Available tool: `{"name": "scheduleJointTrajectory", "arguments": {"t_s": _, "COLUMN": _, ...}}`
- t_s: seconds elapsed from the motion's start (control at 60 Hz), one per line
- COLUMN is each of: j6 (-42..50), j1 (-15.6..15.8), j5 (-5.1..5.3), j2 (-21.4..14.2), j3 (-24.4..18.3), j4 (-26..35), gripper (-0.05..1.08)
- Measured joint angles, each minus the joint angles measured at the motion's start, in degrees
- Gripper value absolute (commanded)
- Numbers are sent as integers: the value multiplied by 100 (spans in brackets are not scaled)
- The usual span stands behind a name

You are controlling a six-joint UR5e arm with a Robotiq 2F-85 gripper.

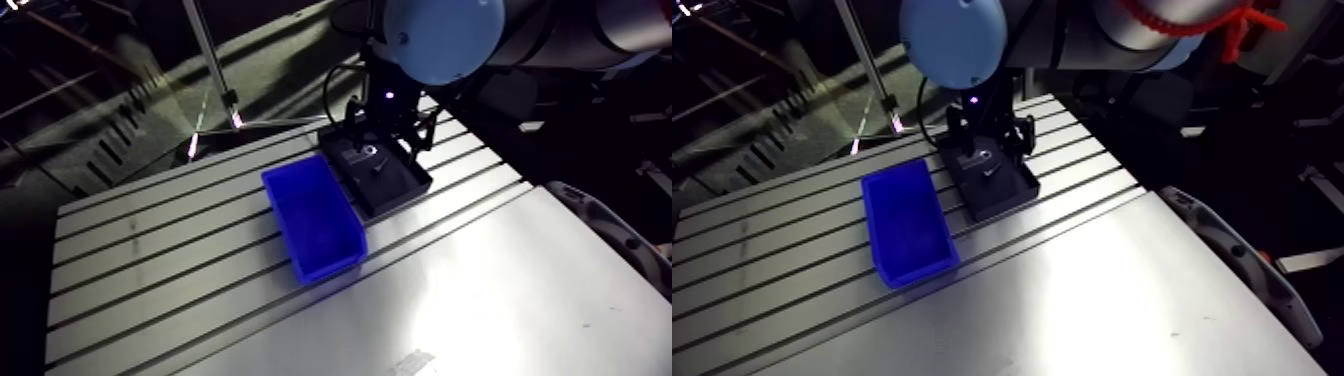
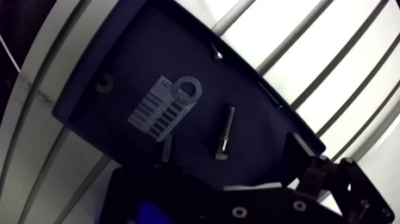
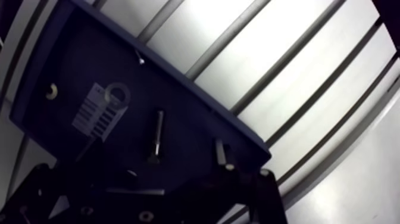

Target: Pick up the M10 bolt from the tray and put it into the blue bin.

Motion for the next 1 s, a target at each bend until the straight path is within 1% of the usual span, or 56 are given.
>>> {"name": "scheduleJointTrajectory", "arguments": {"t_s": 0.1, "j6": -2, "j1": -7, "j5": 1, "j2": 12, "j3": 3, "j4": -25, "gripper": 5}}
{"name": "scheduleJointTrajectory", "arguments": {"t_s": 0.333, "j6": -4, "j1": -12, "j5": 1, "j2": 17, "j3": 6, "j4": -57, "gripper": 13}}
{"name": "scheduleJointTrajectory", "arguments": {"t_s": 0.533, "j6": 1, "j1": -11, "j5": 1, "j2": 23, "j3": 7, "j4": -63, "gripper": 27}}
{"name": "scheduleJointTrajectory", "arguments": {"t_s": 0.683, "j6": 4, "j1": -4, "j5": 0, "j2": 23, "j3": 7, "j4": -64, "gripper": 34}}
{"name": "scheduleJointTrajectory", "arguments": {"t_s": 0.717, "j6": 6, "j1": -1, "j5": 1, "j2": 23, "j3": 7, "j4": -64, "gripper": 39}}
{"name": "scheduleJointTrajectory", "arguments": {"t_s": 0.75, "j6": 8, "j1": -1, "j5": 1, "j2": 23, "j3": 7, "j4": -64, "gripper": 40}}
{"name": "scheduleJointTrajectory", "arguments": {"t_s": 0.867, "j6": 14, "j1": 5, "j5": 0, "j2": 21, "j3": 10, "j4": -64, "gripper": 43}}
{"name": "scheduleJointTrajectory", "arguments": {"t_s": 1.0, "j6": 23, "j1": 9, "j5": 1, "j2": 20, "j3": 23, "j4": -64, "gripper": 44}}
